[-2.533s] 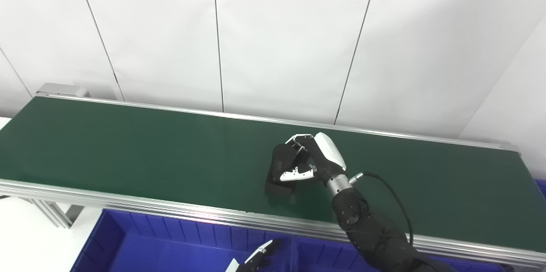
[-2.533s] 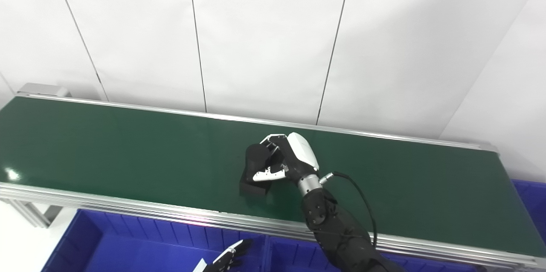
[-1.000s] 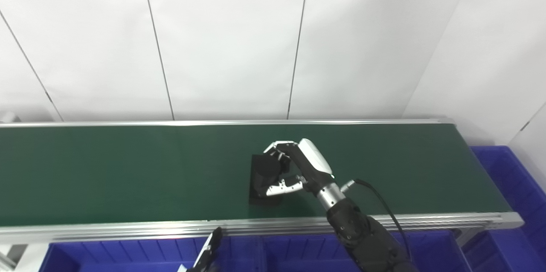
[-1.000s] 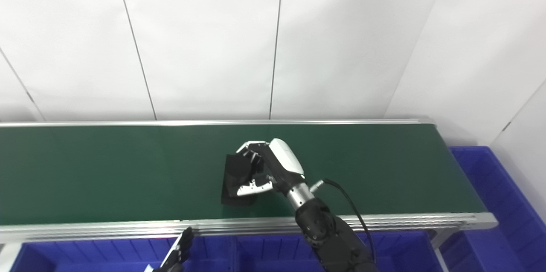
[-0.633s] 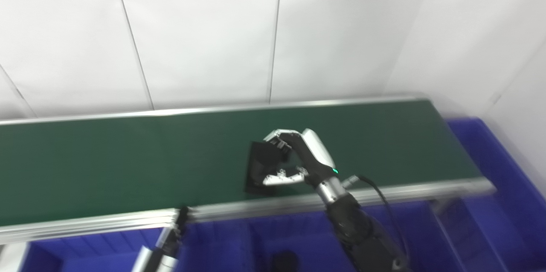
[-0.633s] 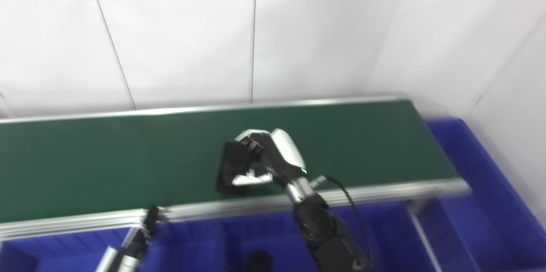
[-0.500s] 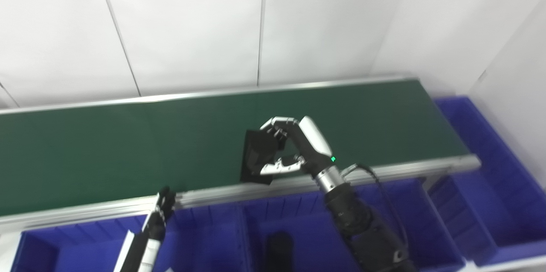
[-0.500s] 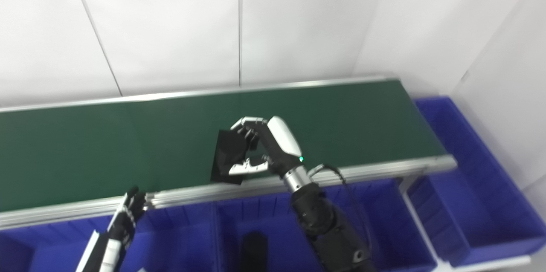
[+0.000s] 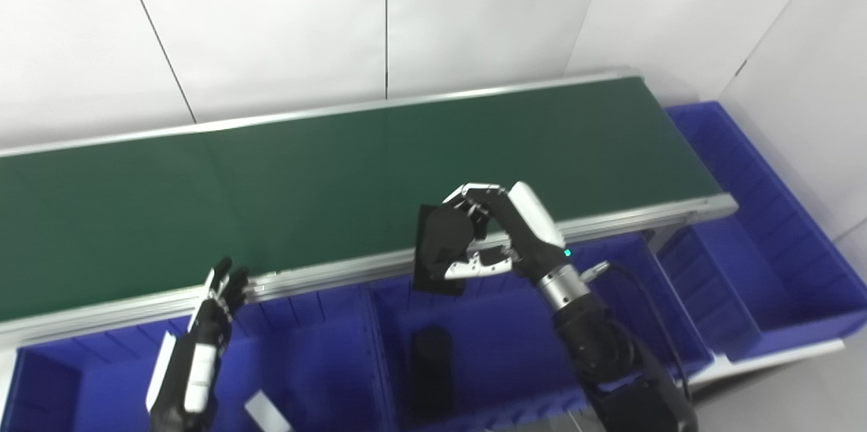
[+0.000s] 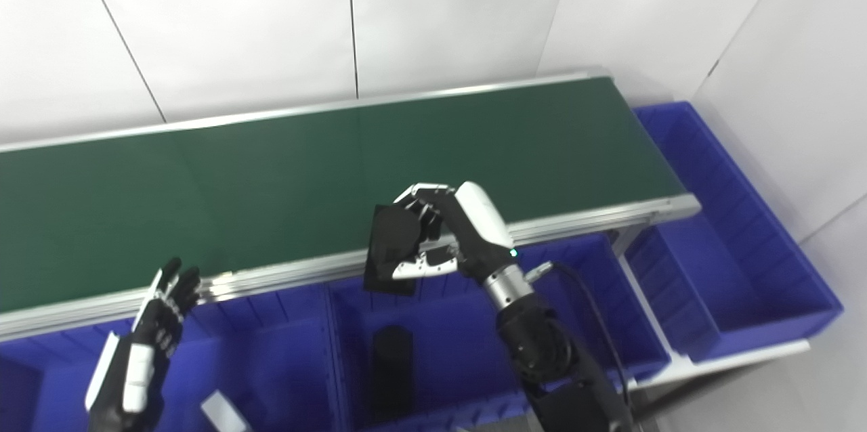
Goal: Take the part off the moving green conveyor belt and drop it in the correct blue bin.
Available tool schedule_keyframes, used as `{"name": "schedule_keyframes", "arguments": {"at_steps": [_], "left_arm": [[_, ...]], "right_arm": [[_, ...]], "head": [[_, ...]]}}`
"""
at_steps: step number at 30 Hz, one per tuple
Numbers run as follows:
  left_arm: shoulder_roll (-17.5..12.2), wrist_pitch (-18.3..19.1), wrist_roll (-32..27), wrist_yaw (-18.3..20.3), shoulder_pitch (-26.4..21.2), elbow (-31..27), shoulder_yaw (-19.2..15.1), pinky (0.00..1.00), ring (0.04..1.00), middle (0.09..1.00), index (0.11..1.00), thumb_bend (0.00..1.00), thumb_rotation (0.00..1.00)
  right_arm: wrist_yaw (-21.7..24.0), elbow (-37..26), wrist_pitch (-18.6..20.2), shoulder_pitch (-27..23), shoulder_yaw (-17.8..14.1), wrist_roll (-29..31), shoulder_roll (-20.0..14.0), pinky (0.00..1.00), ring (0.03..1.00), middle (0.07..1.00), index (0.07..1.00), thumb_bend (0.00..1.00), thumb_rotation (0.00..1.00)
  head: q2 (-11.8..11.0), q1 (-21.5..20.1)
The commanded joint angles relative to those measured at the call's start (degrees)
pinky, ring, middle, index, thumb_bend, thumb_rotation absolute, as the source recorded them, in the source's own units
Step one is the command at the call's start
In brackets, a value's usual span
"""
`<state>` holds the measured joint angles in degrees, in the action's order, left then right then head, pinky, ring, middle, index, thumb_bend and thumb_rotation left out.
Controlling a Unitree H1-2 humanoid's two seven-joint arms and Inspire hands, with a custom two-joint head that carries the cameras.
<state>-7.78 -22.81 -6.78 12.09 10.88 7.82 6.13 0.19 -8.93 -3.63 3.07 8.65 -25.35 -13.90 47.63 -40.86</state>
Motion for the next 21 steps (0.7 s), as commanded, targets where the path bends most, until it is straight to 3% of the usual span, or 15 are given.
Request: {"name": "schedule_keyframes", "arguments": {"at_steps": [1, 13, 21], "left_arm": [[-0.75, -0.13, -1.63, 1.03, -1.7, -1.35, -0.65, 1.0, 0.975, 0.955, 0.976, 0.66, 0.98], [-1.09, 0.44, -2.59, 1.81, -2.18, -0.6, -1.86, 0.99, 0.972, 0.939, 0.964, 0.65, 0.98], [-1.06, 1.05, -2.75, 2.17, -1.98, -1.02, -2.04, 0.99, 0.962, 0.937, 0.953, 0.65, 0.97]], "right_arm": [[0.19, -3.02, 1.16, -0.03, -1.2, -0.09, -0.32, 0.25, 0.315, 0.414, 0.512, 0.52, 0.0], [2.33, -8.26, 3.5, 7.27, -5.18, -1.94, -2.45, 0.25, 0.315, 0.423, 0.525, 0.52, 0.0], [1.16, -6.61, 2.2, 10.07, -7.04, -4.19, -3.35, 0.28, 0.337, 0.428, 0.527, 0.52, 0.0]], "head": [[0.11, -0.16], [0.08, 0.19], [-0.41, 0.07]]}}
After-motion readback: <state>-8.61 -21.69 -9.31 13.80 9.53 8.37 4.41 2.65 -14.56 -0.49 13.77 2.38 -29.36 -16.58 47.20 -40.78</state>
